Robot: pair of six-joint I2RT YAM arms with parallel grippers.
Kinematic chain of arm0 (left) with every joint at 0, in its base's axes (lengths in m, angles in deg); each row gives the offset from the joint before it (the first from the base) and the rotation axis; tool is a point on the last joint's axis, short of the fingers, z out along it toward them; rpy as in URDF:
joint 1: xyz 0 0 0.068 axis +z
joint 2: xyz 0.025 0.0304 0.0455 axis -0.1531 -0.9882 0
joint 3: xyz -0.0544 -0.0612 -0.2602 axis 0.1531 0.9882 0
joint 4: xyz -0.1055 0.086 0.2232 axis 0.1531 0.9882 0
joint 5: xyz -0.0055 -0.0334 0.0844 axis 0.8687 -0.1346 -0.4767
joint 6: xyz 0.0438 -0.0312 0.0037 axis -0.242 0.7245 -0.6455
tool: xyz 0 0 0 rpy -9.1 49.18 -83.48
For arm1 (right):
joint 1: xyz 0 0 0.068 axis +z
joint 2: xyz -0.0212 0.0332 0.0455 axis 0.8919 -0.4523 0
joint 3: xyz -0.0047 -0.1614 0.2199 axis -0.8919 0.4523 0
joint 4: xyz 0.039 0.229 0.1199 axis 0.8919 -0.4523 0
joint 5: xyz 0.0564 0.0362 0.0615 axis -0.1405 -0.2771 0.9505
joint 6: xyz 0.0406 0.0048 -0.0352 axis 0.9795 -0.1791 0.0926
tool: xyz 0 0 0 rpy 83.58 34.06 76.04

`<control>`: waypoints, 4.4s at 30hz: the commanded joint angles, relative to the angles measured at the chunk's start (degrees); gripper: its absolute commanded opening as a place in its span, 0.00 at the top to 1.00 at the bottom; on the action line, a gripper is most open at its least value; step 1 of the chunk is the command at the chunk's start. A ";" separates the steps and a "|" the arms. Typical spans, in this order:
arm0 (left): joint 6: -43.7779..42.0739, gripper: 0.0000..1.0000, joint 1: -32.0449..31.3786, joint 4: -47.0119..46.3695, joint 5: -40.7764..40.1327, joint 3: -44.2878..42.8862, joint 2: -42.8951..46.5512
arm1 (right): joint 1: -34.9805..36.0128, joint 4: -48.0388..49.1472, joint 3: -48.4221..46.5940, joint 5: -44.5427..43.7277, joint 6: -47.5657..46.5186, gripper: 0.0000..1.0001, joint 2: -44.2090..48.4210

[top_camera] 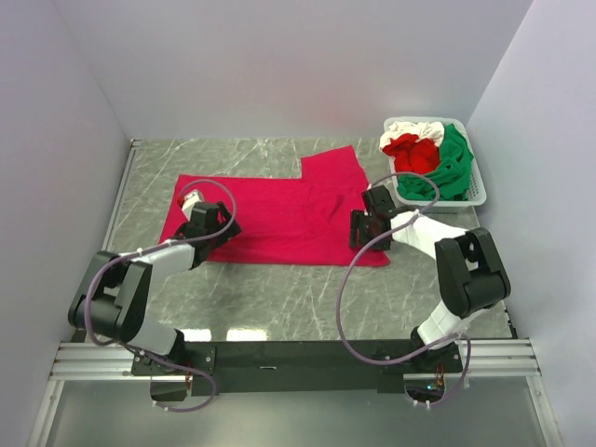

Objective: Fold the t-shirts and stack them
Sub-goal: Fold the tshirt

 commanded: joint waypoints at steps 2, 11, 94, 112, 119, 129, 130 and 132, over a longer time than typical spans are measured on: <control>0.95 0.02 0.41 6.21 1.43 4.87 4.73 | 1.10 -5.20 5.08 0.21 1.64 0.28 1.77; 5.00 0.03 0.41 9.89 2.93 8.83 12.29 | 3.47 -5.38 10.19 2.13 3.83 0.27 6.08; -5.98 0.14 20.97 24.40 -10.26 -34.40 -13.26 | 11.73 -11.80 -15.04 -1.12 2.08 0.23 10.48; -12.05 0.34 23.61 32.49 -7.19 -54.80 -34.37 | 7.60 -7.57 -11.17 2.84 1.02 0.23 9.16; -13.10 0.37 23.70 34.51 -7.36 -57.17 -35.95 | 6.46 -6.26 -12.22 5.04 0.58 0.23 8.11; -13.89 0.42 23.52 36.53 -6.04 -59.64 -39.11 | 4.61 -5.73 -17.14 6.45 -0.30 0.24 2.57; -13.89 0.43 23.52 36.53 -5.95 -59.55 -39.11 | 4.35 -5.64 -17.32 6.53 -0.38 0.24 1.96; -13.89 0.45 23.43 36.53 -5.95 -59.38 -39.29 | 4.17 -5.47 -18.11 6.71 -0.38 0.24 1.34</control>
